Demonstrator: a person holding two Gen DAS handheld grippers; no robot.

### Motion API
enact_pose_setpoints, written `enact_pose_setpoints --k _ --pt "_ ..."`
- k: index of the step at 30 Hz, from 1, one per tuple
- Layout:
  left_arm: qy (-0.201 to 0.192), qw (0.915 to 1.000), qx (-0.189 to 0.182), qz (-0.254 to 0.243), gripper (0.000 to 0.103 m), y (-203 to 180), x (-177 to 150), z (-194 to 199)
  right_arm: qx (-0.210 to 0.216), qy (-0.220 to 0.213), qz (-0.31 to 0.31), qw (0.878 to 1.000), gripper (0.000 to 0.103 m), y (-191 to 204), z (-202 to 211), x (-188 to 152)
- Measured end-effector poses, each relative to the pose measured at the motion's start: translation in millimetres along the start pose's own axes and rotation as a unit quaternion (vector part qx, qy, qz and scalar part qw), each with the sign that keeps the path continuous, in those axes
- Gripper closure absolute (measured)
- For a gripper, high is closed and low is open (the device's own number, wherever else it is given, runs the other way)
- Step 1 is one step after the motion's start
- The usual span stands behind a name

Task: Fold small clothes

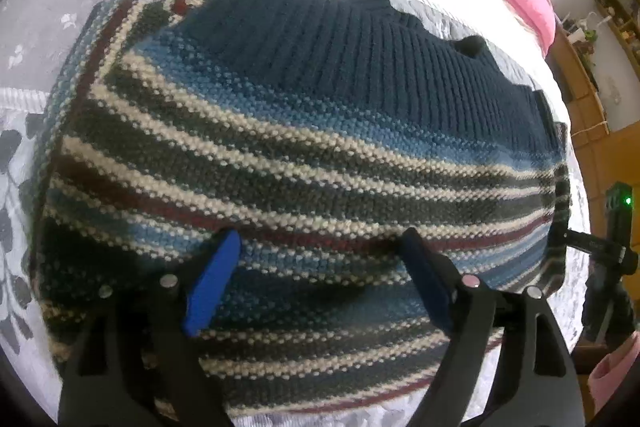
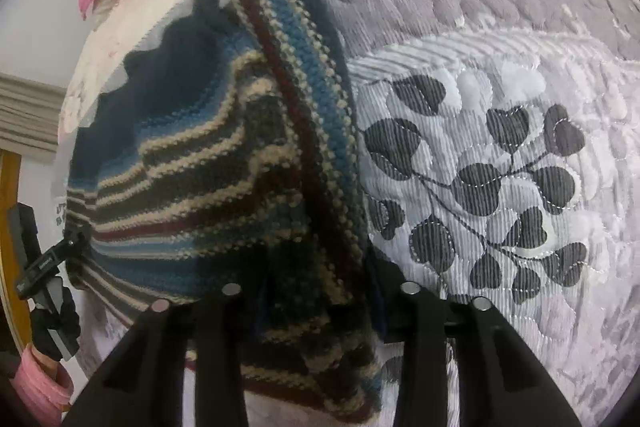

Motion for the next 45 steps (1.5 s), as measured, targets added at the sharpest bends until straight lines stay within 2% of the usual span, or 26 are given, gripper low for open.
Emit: enact_pose_setpoints --k 4,11,17,22,28,31,34,36,38,41,45 --pt "-0.021 0.999 -0.029 0.029 0.028 5.0 3.4 31.3 0.027 -0.02 0.017 0.999 0.072 28.7 29.5 0.5" --pt "-0.039 0.9966 -0.057 0.043 0.028 6.0 -2.3 60.1 0.098 -0.047 0.072 0.992 0.074 125.5 65.7 3.5" --pt "-0.048 0.9951 -0.078 0.039 0.028 13.4 -8.4 76.5 0.141 -0.034 0.13 0.981 0.074 206.4 58.4 2.4" --pt "-0.052 0.9931 -0.091 0.052 0.028 24.4 -12.4 84.0 0.132 -0.004 0.17 0.977 0.074 254.4 25.4 -8.0" --pt "-0.051 0.9917 -0.093 0.072 0.028 38.5 -15.3 84.2 0.111 0.029 0.159 0.981 0.073 259.7 -27.8 -16.6" --pt "-0.049 0.9903 -0.1 0.082 0.028 40.7 -15.6 82.7 0.097 0.037 0.166 0.981 0.072 255.9 -41.8 -24.7" --pt "-0.046 0.9892 -0.109 0.087 0.028 37.0 -13.8 79.8 0.098 0.041 0.175 0.979 0.063 254.7 -49.6 -28.9" --pt "-0.044 0.9879 -0.119 0.089 0.028 30.0 -10.3 76.8 0.107 0.043 0.18 0.977 0.053 258.5 -52.7 -29.7" --pt "-0.04 0.9865 -0.131 0.09 0.028 22.6 -7.0 72.9 0.124 0.043 0.182 0.974 0.045 262.4 -47.6 -31.1" --pt "-0.029 0.9838 -0.152 0.092 0.028 11.0 -3.2 63.4 0.155 0.035 0.171 0.972 0.046 259.8 -31.4 -32.0" --pt "-0.011 0.9784 -0.18 0.101 0.028 -4.0 -2.8 48.0 0.18 -0.007 0.156 0.971 0.046 238.3 14.9 -32.6"
Point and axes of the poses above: each gripper's, at about its wrist camera, not at the fingertips, and z roughly against the way its jaws point, y to its left, x to its top, the point moved 4 cm from there along -z, roughly the way its jaws point
